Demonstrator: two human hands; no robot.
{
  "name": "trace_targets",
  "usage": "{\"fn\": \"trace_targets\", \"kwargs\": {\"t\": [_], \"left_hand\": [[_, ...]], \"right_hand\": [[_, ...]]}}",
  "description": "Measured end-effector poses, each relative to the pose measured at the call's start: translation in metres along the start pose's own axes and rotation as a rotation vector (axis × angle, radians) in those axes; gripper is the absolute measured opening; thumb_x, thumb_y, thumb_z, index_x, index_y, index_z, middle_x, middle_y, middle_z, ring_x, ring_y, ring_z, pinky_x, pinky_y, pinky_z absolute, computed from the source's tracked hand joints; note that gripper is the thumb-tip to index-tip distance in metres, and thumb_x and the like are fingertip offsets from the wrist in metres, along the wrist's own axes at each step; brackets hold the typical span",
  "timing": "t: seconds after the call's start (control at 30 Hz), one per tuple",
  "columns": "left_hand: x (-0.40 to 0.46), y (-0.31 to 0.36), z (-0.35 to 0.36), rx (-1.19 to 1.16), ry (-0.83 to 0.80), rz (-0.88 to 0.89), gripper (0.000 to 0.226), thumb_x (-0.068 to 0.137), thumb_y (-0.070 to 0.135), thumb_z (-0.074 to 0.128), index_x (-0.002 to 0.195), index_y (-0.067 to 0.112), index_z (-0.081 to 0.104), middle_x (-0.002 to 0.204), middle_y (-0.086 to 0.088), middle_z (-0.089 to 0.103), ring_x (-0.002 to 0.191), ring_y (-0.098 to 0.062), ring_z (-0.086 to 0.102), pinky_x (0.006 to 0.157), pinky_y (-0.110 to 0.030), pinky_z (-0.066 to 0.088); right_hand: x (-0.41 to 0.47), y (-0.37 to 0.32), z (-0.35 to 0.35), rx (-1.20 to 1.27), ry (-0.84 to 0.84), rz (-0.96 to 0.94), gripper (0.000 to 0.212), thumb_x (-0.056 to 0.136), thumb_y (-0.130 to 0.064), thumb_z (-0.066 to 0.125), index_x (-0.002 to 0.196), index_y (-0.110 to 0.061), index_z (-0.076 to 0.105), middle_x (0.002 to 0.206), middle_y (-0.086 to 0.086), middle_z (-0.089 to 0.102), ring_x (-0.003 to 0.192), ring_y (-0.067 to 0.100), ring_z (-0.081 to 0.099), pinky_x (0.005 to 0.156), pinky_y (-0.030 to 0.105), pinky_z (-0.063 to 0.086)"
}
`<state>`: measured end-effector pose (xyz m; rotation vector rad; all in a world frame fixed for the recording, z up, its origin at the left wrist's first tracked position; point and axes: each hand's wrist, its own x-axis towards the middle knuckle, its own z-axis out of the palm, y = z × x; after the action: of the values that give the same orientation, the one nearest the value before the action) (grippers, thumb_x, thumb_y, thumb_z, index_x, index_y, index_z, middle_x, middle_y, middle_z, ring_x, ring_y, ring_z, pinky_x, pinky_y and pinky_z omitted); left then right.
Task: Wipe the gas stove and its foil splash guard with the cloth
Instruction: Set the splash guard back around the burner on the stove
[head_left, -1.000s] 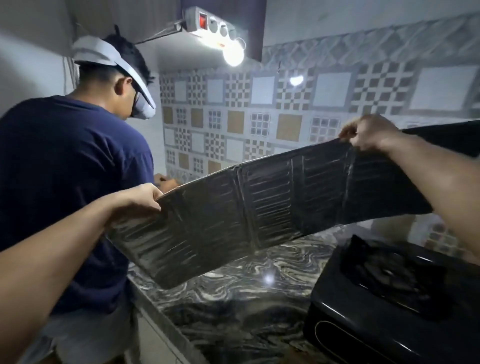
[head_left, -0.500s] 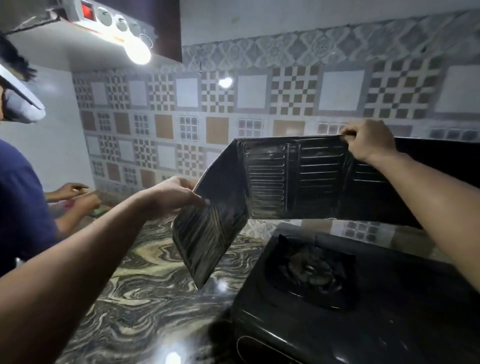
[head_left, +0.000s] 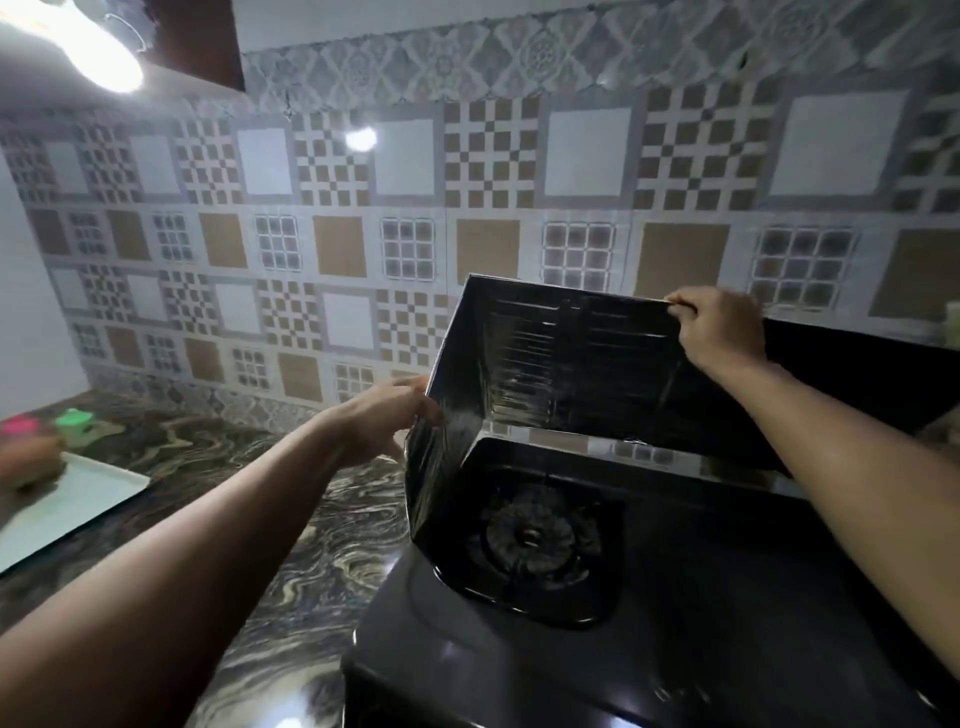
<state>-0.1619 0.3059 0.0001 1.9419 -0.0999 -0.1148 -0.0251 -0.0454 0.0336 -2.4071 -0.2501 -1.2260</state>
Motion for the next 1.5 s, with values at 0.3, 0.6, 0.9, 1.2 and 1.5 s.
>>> {"fn": "trace_targets", "kwargs": {"t": [0.3,0.6,0.9,1.2,1.5], "left_hand": [[0.035,-0.011,0.037,-0.085,0.162,-0.185,0.025,0.088,0.017,0.056,0.099,0.001,0.071,0.098,-0.014,0.074,0.103,-0.03,0.065,0.104,-0.047,0.041],[0.067,-0.021,0.046,-0.155,0.244,-0.256,0.029,0.098,0.024,0.051,0.089,0.003,0.068,0.079,-0.008,0.074,0.082,-0.023,0.067,0.087,-0.035,0.051],[0.089,-0.021,0.033,-0.15,0.16,-0.313,0.04,0.098,0.031,0.05,0.107,-0.006,0.065,0.103,-0.022,0.072,0.1,-0.035,0.067,0.082,-0.038,0.054],[0.105,-0.008,0.031,-0.045,0.14,-0.373,0.04,0.098,0.032,0.049,0.102,-0.004,0.065,0.09,-0.021,0.074,0.089,-0.036,0.068,0.087,-0.047,0.055],[0.103,-0.019,0.034,-0.104,0.099,-0.363,0.054,0.094,0.05,0.049,0.109,0.001,0.068,0.106,-0.02,0.072,0.108,-0.038,0.065,0.103,-0.052,0.045]], "right_hand": [[-0.037,0.051,0.034,-0.009,-0.07,0.069,0.016,0.088,-0.003,0.061,0.095,-0.005,0.075,0.086,0.022,0.07,0.086,0.04,0.06,0.08,0.041,0.048],[-0.03,0.079,0.075,-0.124,-0.18,-0.029,0.039,0.082,0.007,0.058,0.107,-0.018,0.073,0.094,0.013,0.074,0.09,0.036,0.063,0.081,0.041,0.045],[-0.019,0.081,0.093,-0.379,-0.381,-0.044,0.057,0.087,0.001,0.043,0.134,-0.031,0.051,0.124,0.006,0.059,0.116,0.03,0.044,0.094,0.042,0.033],[-0.021,0.082,0.095,-0.466,-0.368,-0.045,0.043,0.089,-0.002,0.046,0.121,-0.028,0.058,0.115,-0.002,0.068,0.11,0.027,0.047,0.088,0.042,0.032],[-0.027,0.078,0.087,-0.407,-0.521,0.015,0.07,0.083,-0.004,0.055,0.146,-0.023,0.031,0.149,-0.001,0.04,0.133,0.025,0.037,0.104,0.047,0.028]]}}
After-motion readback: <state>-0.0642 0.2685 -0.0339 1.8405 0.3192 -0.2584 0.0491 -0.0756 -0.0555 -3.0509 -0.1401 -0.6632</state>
